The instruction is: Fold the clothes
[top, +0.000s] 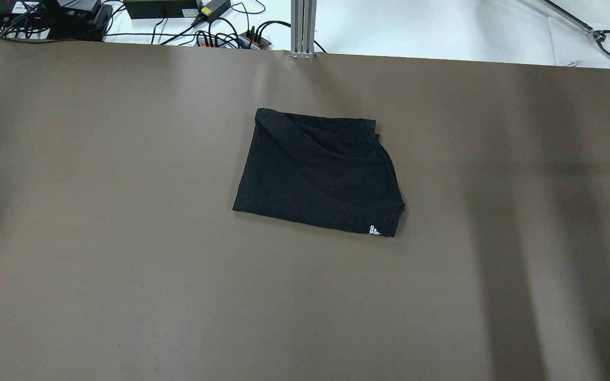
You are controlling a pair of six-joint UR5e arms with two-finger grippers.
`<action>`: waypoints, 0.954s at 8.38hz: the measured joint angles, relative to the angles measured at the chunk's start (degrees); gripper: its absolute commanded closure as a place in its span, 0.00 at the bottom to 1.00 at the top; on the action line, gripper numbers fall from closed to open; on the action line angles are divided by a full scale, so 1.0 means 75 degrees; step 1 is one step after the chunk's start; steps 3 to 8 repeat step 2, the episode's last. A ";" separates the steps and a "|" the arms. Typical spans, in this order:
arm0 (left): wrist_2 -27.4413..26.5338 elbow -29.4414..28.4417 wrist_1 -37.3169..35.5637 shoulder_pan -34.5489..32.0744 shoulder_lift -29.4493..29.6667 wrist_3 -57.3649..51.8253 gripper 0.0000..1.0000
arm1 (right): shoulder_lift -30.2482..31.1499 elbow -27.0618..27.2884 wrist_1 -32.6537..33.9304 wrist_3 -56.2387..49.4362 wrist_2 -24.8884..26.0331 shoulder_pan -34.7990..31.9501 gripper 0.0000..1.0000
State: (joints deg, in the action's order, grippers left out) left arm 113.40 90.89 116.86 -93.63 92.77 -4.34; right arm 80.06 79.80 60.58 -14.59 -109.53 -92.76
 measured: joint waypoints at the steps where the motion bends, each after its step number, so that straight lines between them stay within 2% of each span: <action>1: 0.0149 -0.0067 0.0006 -0.0223 -0.0061 -0.0219 0.06 | 0.0290 0.0339 -0.0008 -0.0036 -0.0031 -0.0158 0.06; 2: 0.0191 -0.0096 0.0011 -0.0341 -0.0152 -0.0317 0.06 | 0.0676 0.0907 0.0035 -0.0010 -0.0047 -0.0243 0.06; 8: 0.0191 -0.0096 0.0011 -0.0341 -0.0152 -0.0317 0.06 | 0.0676 0.0907 0.0035 -0.0010 -0.0047 -0.0243 0.06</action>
